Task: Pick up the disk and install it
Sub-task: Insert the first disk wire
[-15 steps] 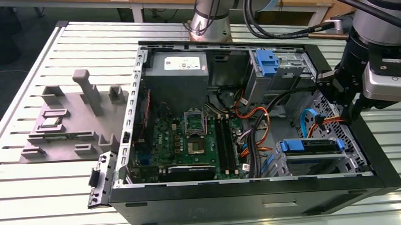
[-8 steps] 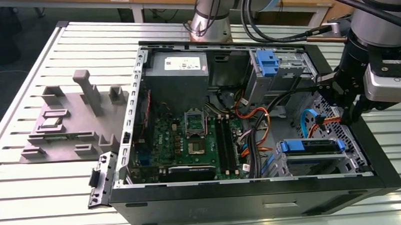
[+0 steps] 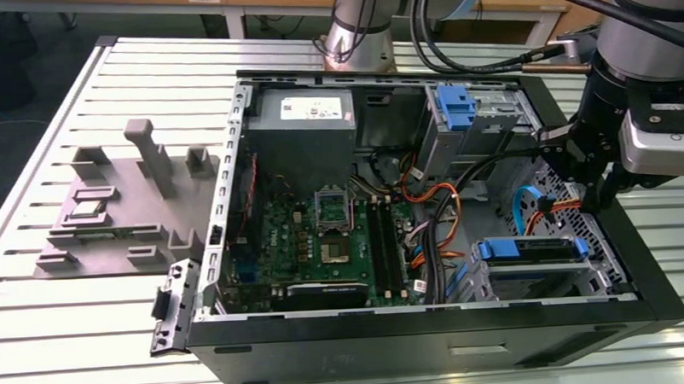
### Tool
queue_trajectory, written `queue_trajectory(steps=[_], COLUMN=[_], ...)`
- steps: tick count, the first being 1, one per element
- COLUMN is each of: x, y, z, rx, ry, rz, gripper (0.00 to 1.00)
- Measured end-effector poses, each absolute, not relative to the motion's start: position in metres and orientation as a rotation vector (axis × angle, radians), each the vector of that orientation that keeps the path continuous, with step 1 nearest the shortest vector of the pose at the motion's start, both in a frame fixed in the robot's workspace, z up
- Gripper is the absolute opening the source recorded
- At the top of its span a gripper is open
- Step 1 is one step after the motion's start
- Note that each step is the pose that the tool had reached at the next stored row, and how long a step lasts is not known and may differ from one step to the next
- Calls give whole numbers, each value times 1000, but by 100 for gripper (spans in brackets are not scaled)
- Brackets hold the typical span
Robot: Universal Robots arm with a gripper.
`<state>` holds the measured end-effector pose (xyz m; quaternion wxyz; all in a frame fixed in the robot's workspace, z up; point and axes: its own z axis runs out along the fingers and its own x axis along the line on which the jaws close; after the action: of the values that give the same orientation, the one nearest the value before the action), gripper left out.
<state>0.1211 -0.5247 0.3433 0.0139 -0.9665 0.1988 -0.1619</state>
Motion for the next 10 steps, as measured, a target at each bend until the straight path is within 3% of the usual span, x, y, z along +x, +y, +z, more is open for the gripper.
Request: queue_trajectory(steps=[3,5,10], x=[121,121,121], y=[-525,-525,-525], z=[343,346,350], rx=[-3010,-3009,-3009], ry=[619,619,619], rz=[-504,-504,-504], gripper=[25,17,17])
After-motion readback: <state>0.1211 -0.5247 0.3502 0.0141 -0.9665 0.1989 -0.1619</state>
